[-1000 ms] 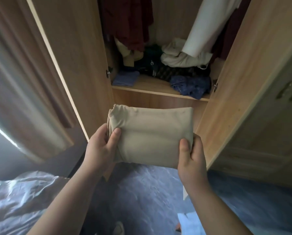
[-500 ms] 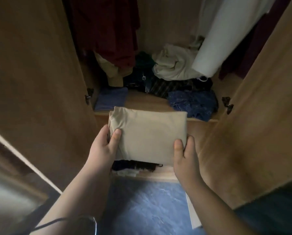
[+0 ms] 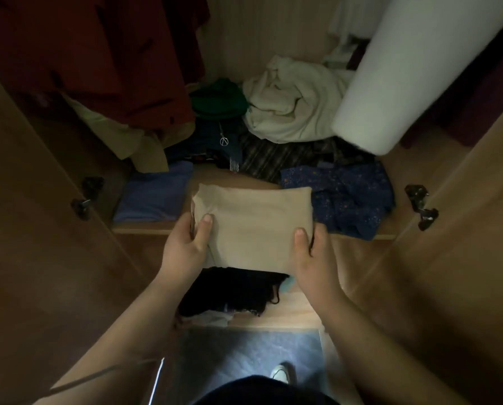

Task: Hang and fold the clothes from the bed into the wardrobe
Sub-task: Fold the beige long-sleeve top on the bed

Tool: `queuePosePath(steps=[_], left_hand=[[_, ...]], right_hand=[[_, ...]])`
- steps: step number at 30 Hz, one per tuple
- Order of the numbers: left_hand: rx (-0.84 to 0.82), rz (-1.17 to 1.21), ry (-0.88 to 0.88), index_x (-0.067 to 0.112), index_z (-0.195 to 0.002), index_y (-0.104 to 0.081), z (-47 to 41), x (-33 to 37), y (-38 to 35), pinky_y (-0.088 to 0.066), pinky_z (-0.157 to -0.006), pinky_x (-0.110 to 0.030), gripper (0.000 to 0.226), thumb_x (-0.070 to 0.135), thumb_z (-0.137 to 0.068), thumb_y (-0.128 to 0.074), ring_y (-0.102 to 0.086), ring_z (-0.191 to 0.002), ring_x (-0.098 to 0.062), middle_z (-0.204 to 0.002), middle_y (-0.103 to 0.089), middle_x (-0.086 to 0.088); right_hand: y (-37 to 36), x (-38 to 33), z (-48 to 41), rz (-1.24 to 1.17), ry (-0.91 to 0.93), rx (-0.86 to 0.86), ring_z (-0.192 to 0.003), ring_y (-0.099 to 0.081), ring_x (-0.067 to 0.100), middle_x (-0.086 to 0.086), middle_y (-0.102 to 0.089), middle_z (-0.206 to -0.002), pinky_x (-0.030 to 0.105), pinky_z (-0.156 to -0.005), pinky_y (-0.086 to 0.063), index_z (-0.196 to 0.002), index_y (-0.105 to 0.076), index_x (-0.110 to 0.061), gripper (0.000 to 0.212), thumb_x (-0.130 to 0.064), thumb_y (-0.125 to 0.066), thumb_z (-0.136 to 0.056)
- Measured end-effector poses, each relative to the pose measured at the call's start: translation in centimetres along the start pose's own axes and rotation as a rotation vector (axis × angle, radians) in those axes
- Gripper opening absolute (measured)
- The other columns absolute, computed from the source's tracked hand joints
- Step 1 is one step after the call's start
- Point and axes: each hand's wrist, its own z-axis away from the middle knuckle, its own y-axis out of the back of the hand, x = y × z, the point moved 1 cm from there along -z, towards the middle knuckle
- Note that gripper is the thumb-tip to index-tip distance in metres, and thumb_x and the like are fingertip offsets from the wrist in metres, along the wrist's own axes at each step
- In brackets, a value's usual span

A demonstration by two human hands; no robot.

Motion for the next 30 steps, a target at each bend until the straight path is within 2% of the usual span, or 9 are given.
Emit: queuePosePath(steps=[3, 5, 7, 10, 15, 20, 24, 27, 30], left_hand=[[0.021, -0.065, 0.036, 0.009, -0.097, -0.058, -3.8, -1.0, -2.6, -0.042, -0.062, -0.02, 0.033, 0.041, -0.099, -0.052, -0.058, -0.072, 0.0, -0.085, -0.062, -0.005], [0.037, -0.097, 0.067, 0.001, -0.093, -0.056, -5.9, -1.9, -3.7, -0.043, -0.063, -0.026, 0.041, 0.042, -0.099, -0.053, -0.058, -0.072, -0.014, -0.087, -0.06, -0.02], [0.046, -0.09, 0.102, 0.01, -0.093, -0.06, -7.6, -2.6, -4.4, -0.045, -0.071, -0.034, 0.032, 0.041, -0.099, -0.054, -0.06, -0.078, -0.011, -0.092, -0.064, -0.015], [0.056, -0.106, 0.124, 0.025, -0.1, -0.057, -10.6, -3.0, -5.3, -0.038, -0.077, -0.023, 0.014, 0.039, -0.1, -0.054, -0.056, -0.081, -0.003, -0.095, -0.064, 0.001], [-0.011, -0.336, 0.194, 0.015, -0.106, -0.065, -16.3, -4.7, -6.8, -0.039, -0.081, -0.026, 0.038, 0.049, -0.099, -0.05, -0.063, -0.101, -0.028, -0.099, -0.069, -0.006], [0.023, -0.662, 0.238, 0.006, -0.102, -0.059, -17.2, -7.0, -7.3, -0.049, -0.086, -0.038, 0.073, 0.073, -0.085, -0.036, -0.062, -0.098, -0.037, -0.102, -0.066, -0.019], [-0.027, -0.704, -0.125, 0.002, -0.128, -0.054, -16.6, -6.6, -7.7, -0.037, -0.106, -0.042, 0.054, 0.042, -0.093, -0.044, -0.052, -0.121, -0.038, -0.129, -0.056, -0.022], [-0.211, -0.72, -0.398, 0.005, -0.138, -0.052, -16.5, -7.0, -8.7, -0.017, -0.117, -0.03, 0.058, 0.039, -0.093, -0.042, -0.041, -0.138, -0.035, -0.142, -0.052, -0.016], [-0.378, -0.855, -0.377, 0.017, -0.151, -0.037, -16.6, -8.7, -9.8, -0.015, -0.122, -0.036, 0.07, 0.055, -0.093, -0.027, -0.026, -0.147, -0.027, -0.156, -0.038, -0.01]], right_hand=[[-1.0, 2.3, -4.5, 0.035, -0.046, -0.09, -0.092, -0.06, 0.021, -0.003, -0.059, -0.098, 0.026, -0.068, -0.04, -0.111, -0.049, -0.014, 0.021, -0.033, -0.047, -0.102], [-1.9, 3.5, -6.8, 0.069, -0.054, -0.102, -0.099, -0.06, 0.025, 0.004, -0.061, -0.106, 0.03, -0.077, -0.044, -0.116, -0.052, -0.012, 0.036, -0.042, -0.044, -0.098], [-2.8, 4.0, -8.6, 0.109, -0.053, -0.128, -0.106, -0.06, 0.027, 0.009, -0.062, -0.115, 0.038, -0.089, -0.048, -0.122, -0.053, -0.011, 0.046, -0.047, -0.042, -0.095], [-3.8, 4.2, -11.6, 0.13, -0.074, -0.17, -0.109, -0.059, 0.027, 0.008, -0.062, -0.118, 0.041, -0.093, -0.049, -0.126, -0.052, -0.014, 0.039, -0.043, -0.046, -0.1], [-5.9, 4.4, -15.7, 0.241, -0.178, -0.205, -0.104, -0.061, 0.031, 0.011, -0.063, -0.115, 0.039, -0.087, -0.05, -0.119, -0.054, -0.014, 0.037, -0.044, -0.046, -0.1], [-7.3, 5.2, -16.3, 0.553, -0.15, -0.221, -0.113, -0.053, 0.03, 0.013, -0.055, -0.122, 0.038, -0.092, -0.047, -0.125, -0.05, -0.01, 0.042, -0.042, -0.048, -0.098], [-7.3, 3.6, -16.6, 0.58, 0.284, -0.1, -0.12, -0.044, 0.028, 0.012, -0.049, -0.129, 0.038, -0.105, -0.038, -0.134, -0.049, -0.008, 0.045, -0.014, -0.048, -0.09], [-9.1, 3.7, -17.0, 0.638, 0.386, -0.237, -0.135, -0.041, 0.035, 0.018, -0.048, -0.143, 0.045, -0.118, -0.029, -0.139, -0.048, -0.001, 0.054, -0.026, -0.038, -0.092], [-11.2, 5.9, -16.1, 0.814, 0.326, -0.4, -0.139, -0.041, 0.034, 0.019, -0.047, -0.148, 0.049, -0.118, -0.029, -0.144, -0.046, -0.002, 0.065, -0.044, -0.03, -0.097]])
